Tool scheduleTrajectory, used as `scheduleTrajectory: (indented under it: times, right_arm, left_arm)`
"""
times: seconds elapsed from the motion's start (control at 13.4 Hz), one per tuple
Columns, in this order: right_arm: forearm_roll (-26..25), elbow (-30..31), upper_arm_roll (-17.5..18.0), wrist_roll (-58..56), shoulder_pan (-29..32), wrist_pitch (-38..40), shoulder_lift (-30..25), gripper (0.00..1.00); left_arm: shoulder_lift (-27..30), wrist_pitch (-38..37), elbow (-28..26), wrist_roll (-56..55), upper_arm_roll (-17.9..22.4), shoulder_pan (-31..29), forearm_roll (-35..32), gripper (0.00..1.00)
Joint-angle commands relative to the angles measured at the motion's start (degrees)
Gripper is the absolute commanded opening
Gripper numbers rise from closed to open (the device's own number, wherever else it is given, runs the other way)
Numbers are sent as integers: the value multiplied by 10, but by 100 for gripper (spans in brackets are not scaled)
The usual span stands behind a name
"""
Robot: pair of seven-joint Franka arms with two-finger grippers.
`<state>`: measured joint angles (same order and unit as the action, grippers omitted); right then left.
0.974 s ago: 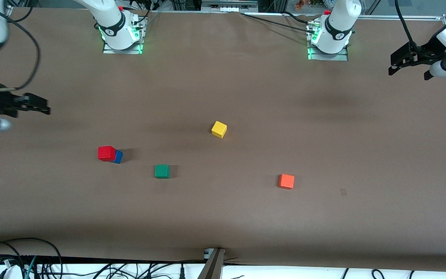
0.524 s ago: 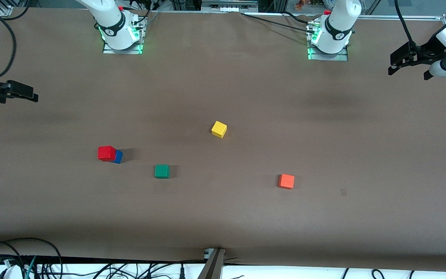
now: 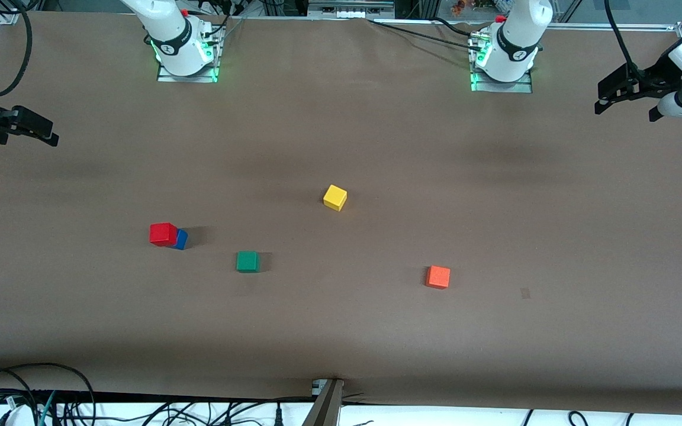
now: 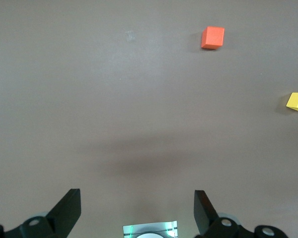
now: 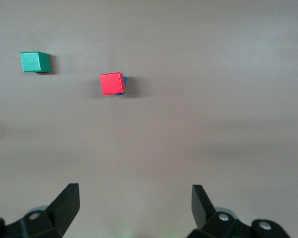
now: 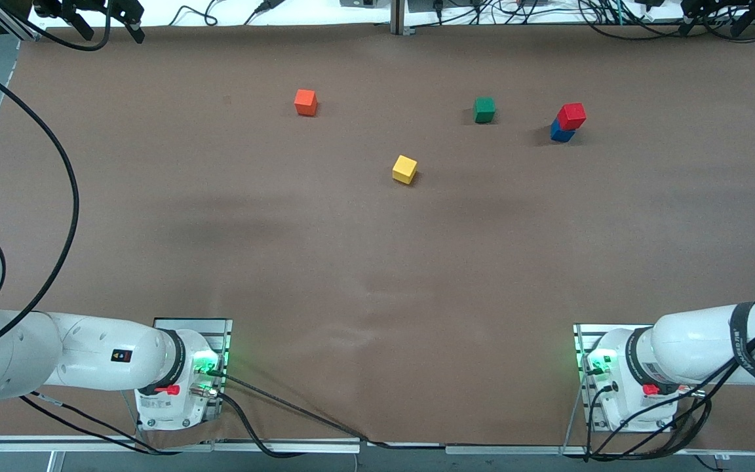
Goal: Pass red block to right arm, stack on blue
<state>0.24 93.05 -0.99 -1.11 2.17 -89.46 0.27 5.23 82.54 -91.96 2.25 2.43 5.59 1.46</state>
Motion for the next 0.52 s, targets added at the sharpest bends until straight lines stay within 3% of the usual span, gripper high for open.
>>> scheduleTrajectory:
  times: [0.0,0.45]
  right_arm:
    - [-8,13,12,7,12,-12,-3,100]
    - [-3,13,19,2,9,-12,-2,100]
  left_arm:
    - [9,-8,-4,-8,-1,0,-15,100]
    - [9,-8,-4,-8,-1,0,-15,100]
